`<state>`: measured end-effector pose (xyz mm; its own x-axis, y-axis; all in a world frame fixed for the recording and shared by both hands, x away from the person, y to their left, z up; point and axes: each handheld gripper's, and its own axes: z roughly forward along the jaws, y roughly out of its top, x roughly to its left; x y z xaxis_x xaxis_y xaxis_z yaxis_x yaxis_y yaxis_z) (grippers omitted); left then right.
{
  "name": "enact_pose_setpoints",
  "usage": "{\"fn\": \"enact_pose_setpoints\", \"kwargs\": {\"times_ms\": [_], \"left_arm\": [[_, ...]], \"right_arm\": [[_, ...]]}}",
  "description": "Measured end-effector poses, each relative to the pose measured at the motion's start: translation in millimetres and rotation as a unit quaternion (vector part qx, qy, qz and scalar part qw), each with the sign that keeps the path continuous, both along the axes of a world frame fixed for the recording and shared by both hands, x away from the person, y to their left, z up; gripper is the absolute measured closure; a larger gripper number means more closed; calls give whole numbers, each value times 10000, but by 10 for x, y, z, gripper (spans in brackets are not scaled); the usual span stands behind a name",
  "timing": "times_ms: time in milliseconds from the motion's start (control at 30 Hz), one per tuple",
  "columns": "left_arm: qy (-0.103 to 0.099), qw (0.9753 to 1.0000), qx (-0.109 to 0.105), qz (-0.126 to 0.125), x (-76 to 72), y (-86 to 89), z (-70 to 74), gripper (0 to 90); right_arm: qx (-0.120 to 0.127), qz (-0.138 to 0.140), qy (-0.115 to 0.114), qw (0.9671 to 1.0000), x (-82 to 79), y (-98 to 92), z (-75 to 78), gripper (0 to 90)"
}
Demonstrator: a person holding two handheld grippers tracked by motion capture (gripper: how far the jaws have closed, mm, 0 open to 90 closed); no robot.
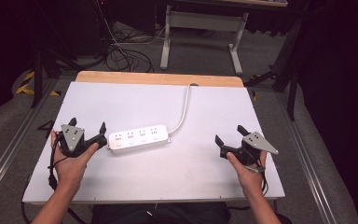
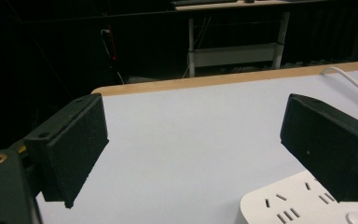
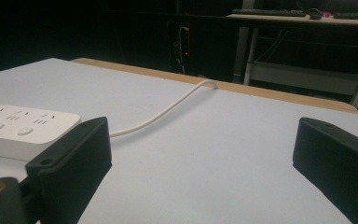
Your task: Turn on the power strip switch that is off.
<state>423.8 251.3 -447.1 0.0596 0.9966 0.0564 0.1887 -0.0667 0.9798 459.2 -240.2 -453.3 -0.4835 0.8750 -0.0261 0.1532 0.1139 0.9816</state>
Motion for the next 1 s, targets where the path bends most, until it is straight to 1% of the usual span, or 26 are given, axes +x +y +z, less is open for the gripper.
{"fn": "enact_pose_setpoints", "kwargs": {"times_ms": [333, 467, 567, 667, 733, 767, 833, 900, 933, 967, 1000], "left_arm": [[-23, 10000, -17, 64, 12, -6, 3, 108], [28, 9999, -55, 109, 16, -2, 6, 150], [12, 9999, -49, 153, 19, -5, 5, 213], [-2, 9999, -73, 157, 18, -11, 6, 236], [13, 9999, -74, 149, 19, -14, 7, 268], [32, 9999, -91, 134, 18, -16, 10, 296], [40, 9999, -90, 102, 16, -16, 14, 382], [50, 9999, -106, -77, 12, -18, 23, 474], [50, 9999, -106, -77, 12, -18, 23, 509], [108, 9995, -129, -249, 12, -14, 26, 551], [108, 9995, -129, -249, 12, -14, 26, 602]], "right_arm": [[-10, -6, 2, 10000, -7, -5, 1, 49], [-13, 2, 1, 10000, -9, -2, 2, 50], [-16, 2, 2, 10000, -9, -2, 2, 50], [-16, 2, 1, 10000, -8, -2, 2, 50], [-11, 2, -3, 10000, -6, -1, 1, 50], [-13, 4, 12, 10000, -6, 0, 2, 50], [-16, 5, 12, 10000, -7, 1, 2, 50], [-14, 7, -3, 10000, -7, 1, 3, 50], [-15, 9, -7, 10000, -8, 1, 4, 51], [-13, 8, -6, 10000, -8, 0, 4, 51], [-9, 8, -5, 10000, -8, 0, 4, 51]]}}
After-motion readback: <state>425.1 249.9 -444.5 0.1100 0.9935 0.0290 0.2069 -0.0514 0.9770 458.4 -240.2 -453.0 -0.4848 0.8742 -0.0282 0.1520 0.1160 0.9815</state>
